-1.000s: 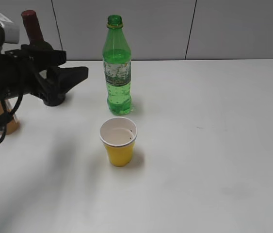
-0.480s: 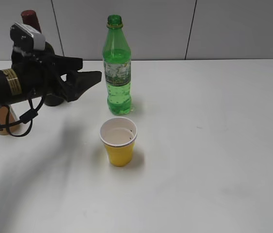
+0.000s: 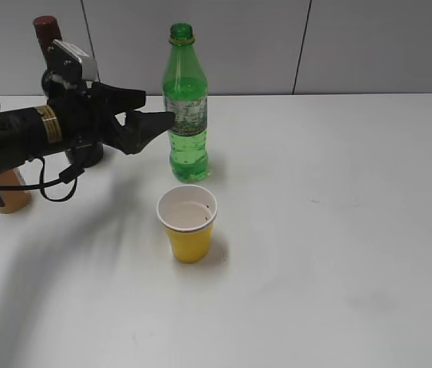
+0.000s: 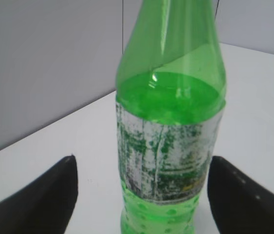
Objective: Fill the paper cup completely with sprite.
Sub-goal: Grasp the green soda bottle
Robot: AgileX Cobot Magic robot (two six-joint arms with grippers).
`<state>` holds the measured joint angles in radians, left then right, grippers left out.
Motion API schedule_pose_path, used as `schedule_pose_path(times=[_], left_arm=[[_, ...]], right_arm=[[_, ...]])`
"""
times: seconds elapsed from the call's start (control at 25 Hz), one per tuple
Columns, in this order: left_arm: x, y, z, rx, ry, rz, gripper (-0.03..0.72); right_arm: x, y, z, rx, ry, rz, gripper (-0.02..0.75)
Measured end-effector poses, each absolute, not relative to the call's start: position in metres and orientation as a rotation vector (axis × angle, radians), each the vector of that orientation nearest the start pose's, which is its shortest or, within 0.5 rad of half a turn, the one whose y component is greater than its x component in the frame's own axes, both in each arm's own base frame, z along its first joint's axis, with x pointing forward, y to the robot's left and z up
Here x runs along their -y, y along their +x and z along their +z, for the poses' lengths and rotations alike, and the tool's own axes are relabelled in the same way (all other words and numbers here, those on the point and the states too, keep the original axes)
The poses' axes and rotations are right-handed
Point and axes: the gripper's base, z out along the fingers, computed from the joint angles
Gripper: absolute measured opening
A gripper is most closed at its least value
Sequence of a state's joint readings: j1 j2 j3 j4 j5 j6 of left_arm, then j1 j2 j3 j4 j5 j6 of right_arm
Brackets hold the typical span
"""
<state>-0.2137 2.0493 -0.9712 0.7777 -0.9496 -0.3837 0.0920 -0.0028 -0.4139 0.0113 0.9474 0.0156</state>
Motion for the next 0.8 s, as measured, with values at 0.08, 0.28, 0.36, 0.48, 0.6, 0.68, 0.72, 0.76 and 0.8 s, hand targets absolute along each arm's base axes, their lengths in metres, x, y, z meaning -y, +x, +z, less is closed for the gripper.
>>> schedule_pose_path(times=[0.08, 0.28, 0.36, 0.48, 0.6, 0.68, 0.72, 0.76, 0.8], left_arm=[[0.137, 0.378, 0.141, -1.613, 0.736, -0.596, 0.638], [0.146, 0.380, 0.128, -1.607, 0.750, -0.635, 0.638], [0.150, 0.381, 0.126, -1.606, 0.760, -0.642, 0.638], [0.157, 0.386, 0.121, -1.596, 0.771, -0.650, 0.638], [0.161, 0.394, 0.115, -1.592, 0.776, -0.653, 0.638], [0.164, 0.398, 0.112, -1.584, 0.780, -0.655, 0.638], [0.165, 0.401, 0.111, -1.579, 0.781, -0.654, 0.638], [0.167, 0.403, 0.111, -1.571, 0.783, -0.656, 0.638], [0.169, 0.405, 0.109, -1.568, 0.786, -0.658, 0.638]], right_arm=[[-0.002, 0.008, 0.262, -2.014, -0.076, 0.082, 0.594], [-0.002, 0.008, 0.262, -2.014, -0.076, 0.082, 0.594], [-0.002, 0.008, 0.262, -2.014, -0.076, 0.082, 0.594], [-0.002, 0.008, 0.262, -2.014, -0.076, 0.082, 0.594], [-0.002, 0.008, 0.262, -2.014, -0.076, 0.082, 0.594], [-0.002, 0.008, 0.262, -2.014, -0.076, 0.082, 0.594], [-0.002, 0.008, 0.262, -2.014, -0.076, 0.082, 0.594], [-0.002, 0.008, 0.262, -2.014, -0.076, 0.082, 0.594], [-0.002, 0.008, 0.262, -2.014, -0.076, 0.082, 0.594]])
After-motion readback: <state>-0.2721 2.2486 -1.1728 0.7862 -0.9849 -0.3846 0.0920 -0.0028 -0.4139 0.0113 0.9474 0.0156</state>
